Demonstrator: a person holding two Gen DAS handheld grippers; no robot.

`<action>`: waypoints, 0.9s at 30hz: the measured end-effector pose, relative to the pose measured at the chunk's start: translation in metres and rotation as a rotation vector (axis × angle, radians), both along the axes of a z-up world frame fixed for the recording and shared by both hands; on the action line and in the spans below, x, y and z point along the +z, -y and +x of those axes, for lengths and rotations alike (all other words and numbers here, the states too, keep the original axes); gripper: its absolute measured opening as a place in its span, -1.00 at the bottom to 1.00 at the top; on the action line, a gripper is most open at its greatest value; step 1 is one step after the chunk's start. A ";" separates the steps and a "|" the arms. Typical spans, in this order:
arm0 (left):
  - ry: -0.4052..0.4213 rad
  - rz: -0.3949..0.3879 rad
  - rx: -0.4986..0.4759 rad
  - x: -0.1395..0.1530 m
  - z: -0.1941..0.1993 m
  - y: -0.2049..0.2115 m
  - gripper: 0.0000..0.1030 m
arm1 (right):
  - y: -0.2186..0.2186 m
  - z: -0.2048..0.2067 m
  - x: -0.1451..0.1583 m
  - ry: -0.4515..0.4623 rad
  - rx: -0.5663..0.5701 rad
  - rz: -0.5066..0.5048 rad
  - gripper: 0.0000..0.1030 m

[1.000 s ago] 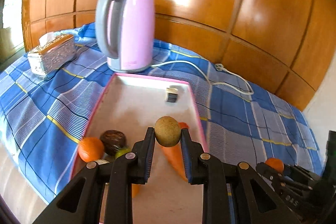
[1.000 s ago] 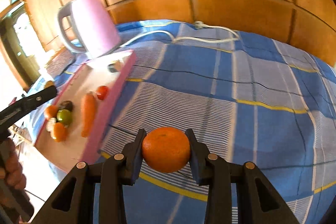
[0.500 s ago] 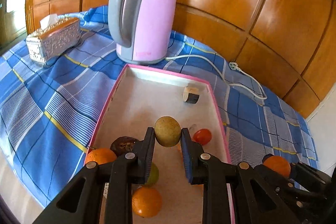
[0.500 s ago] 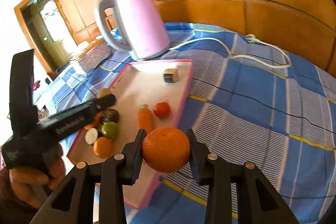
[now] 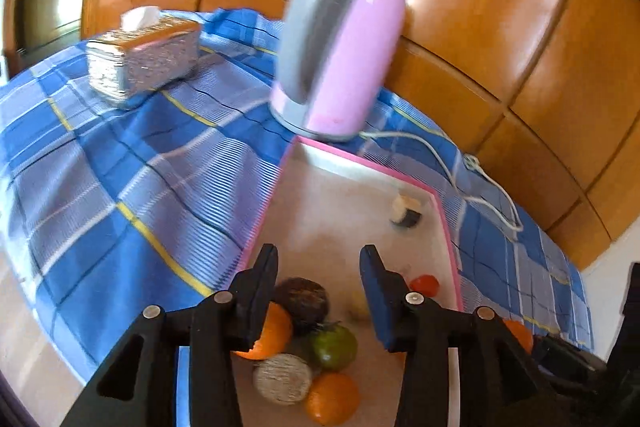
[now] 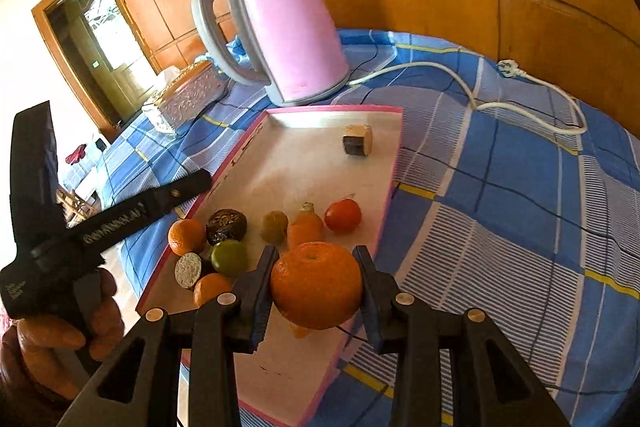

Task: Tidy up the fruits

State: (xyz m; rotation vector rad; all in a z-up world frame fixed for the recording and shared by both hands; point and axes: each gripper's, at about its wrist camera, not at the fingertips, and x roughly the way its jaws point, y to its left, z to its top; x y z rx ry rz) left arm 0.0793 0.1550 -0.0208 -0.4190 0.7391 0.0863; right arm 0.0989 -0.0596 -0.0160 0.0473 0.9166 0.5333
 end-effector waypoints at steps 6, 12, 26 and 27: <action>-0.018 0.030 0.075 0.001 -0.008 -0.017 -0.17 | -0.028 0.005 -0.003 -0.015 0.062 0.009 -0.26; -0.023 0.070 0.086 -0.001 -0.014 -0.016 -0.17 | -0.054 0.008 -0.008 -0.041 0.127 0.035 -0.20; -0.046 0.116 0.060 -0.005 -0.023 0.005 -0.17 | -0.030 -0.004 -0.018 -0.050 0.051 0.026 -0.19; -0.047 0.120 0.061 -0.005 -0.024 0.006 -0.17 | -0.028 -0.005 -0.017 -0.046 0.046 0.026 -0.19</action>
